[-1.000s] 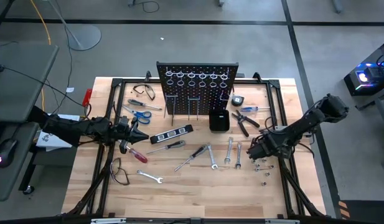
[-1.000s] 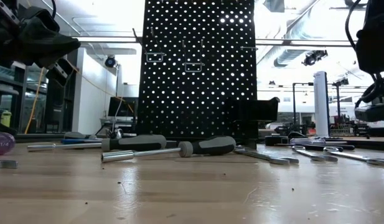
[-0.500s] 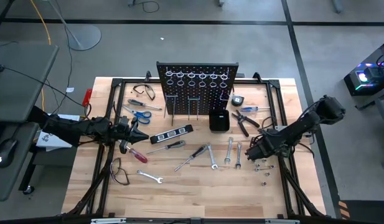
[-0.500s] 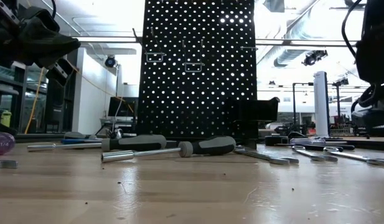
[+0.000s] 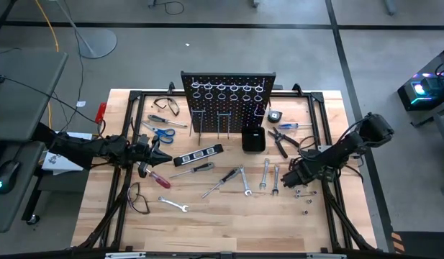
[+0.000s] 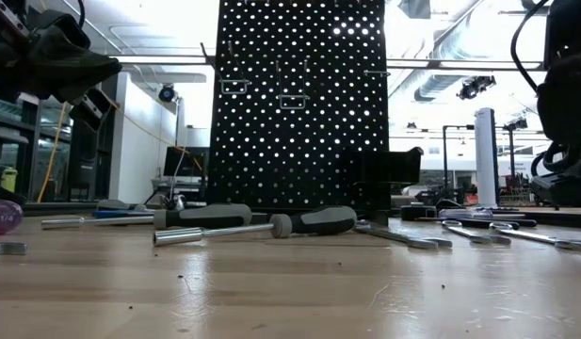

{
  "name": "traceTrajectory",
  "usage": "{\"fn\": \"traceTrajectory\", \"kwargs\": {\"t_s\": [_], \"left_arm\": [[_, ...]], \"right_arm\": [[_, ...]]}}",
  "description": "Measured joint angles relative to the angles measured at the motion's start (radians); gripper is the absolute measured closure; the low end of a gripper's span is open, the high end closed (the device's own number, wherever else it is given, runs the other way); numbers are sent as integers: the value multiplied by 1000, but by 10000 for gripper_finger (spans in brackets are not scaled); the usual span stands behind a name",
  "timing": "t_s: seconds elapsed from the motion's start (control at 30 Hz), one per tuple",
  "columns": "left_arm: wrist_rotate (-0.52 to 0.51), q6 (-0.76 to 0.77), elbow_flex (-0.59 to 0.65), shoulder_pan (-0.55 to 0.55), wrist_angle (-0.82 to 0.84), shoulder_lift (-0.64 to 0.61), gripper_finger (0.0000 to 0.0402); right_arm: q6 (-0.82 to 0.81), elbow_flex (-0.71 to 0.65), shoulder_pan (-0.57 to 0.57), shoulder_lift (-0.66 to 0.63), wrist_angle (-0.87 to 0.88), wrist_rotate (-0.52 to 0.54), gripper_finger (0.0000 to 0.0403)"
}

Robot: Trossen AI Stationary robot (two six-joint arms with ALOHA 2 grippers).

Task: Hang tools onto peg board
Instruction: Put the silver socket in the black bin on the pegboard

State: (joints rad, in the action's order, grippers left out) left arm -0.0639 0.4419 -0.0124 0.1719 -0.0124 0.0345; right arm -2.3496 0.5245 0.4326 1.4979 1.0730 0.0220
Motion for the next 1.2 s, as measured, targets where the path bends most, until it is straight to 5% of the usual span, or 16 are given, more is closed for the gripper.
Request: {"fn": "traceTrajectory", "kwargs": {"t_s": [0.23,0.6,0.83,1.2], "left_arm": [[0,0,0,0,0,0,402],[0,0,0,0,0,0,402],[0,0,0,0,-1,0,401],[0,0,0,0,-1,0,402]], "right_arm": [[34,23,5,0,-17,34,362],[193,314,36,-87,94,374,363],[491,567,-21,-119,139,671,363],[1176,589,-317,-100,-267,582,363]]}}
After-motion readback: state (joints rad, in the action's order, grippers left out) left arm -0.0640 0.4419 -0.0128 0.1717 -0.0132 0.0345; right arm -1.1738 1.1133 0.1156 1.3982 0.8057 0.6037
